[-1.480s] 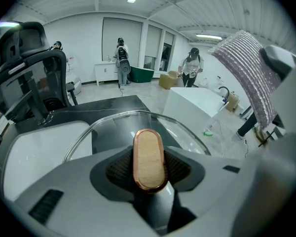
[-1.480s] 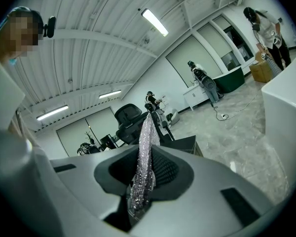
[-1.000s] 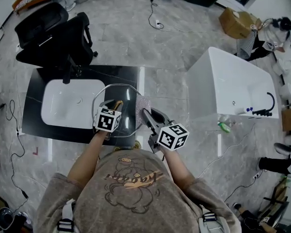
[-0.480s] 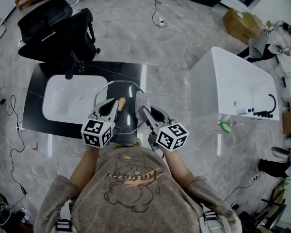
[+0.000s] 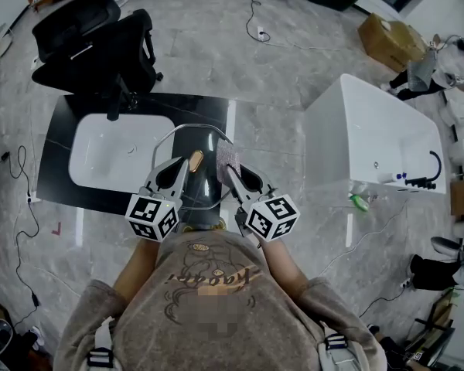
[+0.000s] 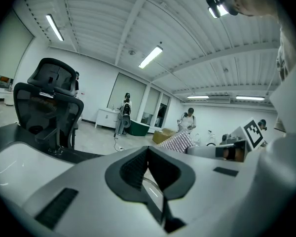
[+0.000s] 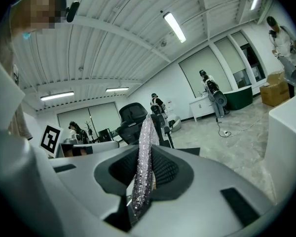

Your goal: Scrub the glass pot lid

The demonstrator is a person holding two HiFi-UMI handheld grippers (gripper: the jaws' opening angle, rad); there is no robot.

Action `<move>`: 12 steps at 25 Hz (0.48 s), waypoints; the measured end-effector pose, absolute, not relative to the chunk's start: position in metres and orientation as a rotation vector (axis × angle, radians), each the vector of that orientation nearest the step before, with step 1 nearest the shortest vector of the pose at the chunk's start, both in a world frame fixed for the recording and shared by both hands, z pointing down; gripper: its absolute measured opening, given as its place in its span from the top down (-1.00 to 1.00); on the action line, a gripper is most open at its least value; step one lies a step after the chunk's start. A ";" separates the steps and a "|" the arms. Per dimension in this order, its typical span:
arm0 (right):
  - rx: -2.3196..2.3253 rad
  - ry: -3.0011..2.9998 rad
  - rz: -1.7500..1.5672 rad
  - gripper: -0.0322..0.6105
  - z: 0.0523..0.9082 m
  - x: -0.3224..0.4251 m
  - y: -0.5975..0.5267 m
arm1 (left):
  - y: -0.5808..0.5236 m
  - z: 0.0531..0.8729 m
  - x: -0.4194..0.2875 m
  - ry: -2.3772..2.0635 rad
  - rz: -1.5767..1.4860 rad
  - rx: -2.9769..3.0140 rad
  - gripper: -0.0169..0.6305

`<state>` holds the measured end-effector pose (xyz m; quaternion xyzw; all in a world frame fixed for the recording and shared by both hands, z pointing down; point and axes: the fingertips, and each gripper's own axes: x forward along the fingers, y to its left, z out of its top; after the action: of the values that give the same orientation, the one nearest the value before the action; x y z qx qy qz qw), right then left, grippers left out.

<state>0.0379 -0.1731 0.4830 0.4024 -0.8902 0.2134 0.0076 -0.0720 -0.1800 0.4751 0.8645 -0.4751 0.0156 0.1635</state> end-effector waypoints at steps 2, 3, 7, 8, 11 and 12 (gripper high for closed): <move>1.274 -2.783 0.669 0.65 0.482 0.039 -0.173 | -0.179 0.475 -0.071 -1.353 0.047 2.468 0.90; 1.281 -2.784 0.672 0.65 0.481 0.040 -0.173 | -0.178 0.475 -0.070 -1.352 0.054 2.474 0.90; 1.280 -2.788 0.669 0.65 0.480 0.040 -0.171 | -0.177 0.479 -0.066 -1.339 0.082 2.489 0.90; 1.276 -2.789 0.667 0.65 0.480 0.040 -0.170 | -0.177 0.480 -0.065 -1.337 0.088 2.488 0.90; 1.272 -2.787 0.667 0.65 0.480 0.041 -0.168 | -0.176 0.484 -0.065 -1.336 0.108 2.483 0.90; 1.270 -2.786 0.668 0.65 0.480 0.041 -0.167 | -0.176 0.485 -0.064 -1.335 0.114 2.482 0.90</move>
<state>0.0415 -0.1673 0.4800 0.4052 -0.8890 0.2131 0.0038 -0.0641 -0.1759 0.4849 0.8687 -0.4672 0.0398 0.1600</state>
